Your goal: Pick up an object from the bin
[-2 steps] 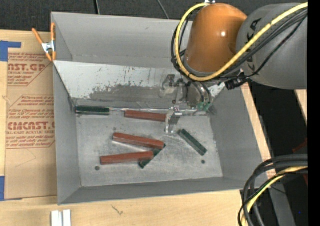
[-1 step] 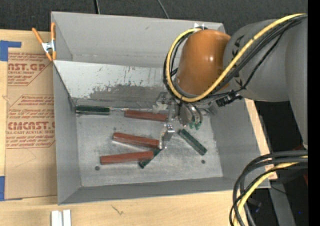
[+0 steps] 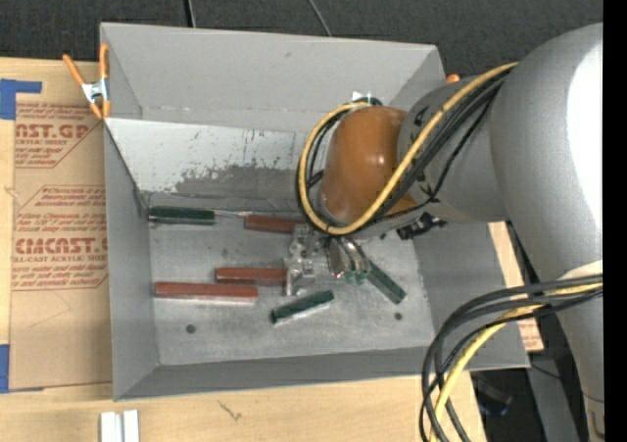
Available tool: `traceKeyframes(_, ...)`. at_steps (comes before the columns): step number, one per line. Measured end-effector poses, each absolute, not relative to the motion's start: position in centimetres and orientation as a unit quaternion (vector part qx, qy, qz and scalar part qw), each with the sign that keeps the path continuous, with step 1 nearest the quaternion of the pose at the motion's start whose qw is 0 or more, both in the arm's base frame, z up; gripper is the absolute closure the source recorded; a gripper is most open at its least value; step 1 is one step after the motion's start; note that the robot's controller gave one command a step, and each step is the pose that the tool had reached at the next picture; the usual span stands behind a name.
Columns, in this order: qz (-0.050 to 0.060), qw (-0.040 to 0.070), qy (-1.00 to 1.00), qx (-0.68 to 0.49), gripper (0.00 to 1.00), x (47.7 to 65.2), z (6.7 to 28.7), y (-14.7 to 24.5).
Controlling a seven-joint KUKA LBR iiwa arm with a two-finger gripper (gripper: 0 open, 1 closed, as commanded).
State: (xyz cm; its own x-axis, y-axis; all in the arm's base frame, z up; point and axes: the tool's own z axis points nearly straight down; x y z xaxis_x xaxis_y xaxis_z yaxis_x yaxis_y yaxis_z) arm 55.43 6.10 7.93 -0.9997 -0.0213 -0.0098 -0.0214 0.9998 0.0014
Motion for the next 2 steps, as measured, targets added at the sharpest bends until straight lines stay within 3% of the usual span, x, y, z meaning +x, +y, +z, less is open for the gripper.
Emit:
traceKeyframes(1,0.001,0.005,1.0,-0.011,1.0,55.4,7.9,6.1)
traceKeyframes(2,0.001,0.002,1.0,-0.003,1.0,56.2,23.4,7.7)
